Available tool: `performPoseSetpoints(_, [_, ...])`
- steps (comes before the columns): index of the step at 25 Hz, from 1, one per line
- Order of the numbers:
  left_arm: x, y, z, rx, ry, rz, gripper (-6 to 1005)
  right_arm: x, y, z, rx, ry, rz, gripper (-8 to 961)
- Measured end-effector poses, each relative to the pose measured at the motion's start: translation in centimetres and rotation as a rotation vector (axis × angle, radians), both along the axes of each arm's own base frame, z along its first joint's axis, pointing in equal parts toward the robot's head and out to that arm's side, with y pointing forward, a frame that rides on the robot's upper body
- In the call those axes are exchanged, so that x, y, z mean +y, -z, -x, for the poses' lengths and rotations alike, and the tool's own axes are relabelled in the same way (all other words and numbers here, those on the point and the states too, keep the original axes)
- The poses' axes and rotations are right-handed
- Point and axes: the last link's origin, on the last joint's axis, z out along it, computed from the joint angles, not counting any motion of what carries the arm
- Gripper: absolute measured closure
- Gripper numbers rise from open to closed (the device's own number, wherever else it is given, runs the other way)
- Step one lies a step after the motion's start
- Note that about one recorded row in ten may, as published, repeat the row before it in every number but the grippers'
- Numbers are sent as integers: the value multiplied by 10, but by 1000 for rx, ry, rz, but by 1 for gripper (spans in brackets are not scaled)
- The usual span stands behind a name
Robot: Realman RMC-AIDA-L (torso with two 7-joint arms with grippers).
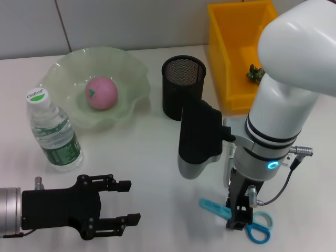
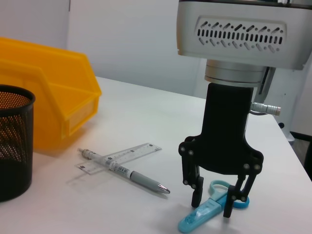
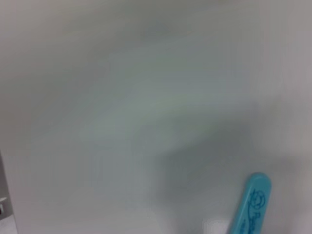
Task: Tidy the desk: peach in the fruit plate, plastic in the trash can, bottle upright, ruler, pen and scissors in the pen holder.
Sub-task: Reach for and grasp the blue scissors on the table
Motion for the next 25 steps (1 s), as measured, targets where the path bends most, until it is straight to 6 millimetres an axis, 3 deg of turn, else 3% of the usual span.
performPoseSetpoints(12, [0,0,0,-1,-1,-1,287,-1,2,0,-6,-15,3,592])
performPoseSetpoints(25, [2,0,-2,-3,5,-2,287,0,3,1,-9,-24,3,688])
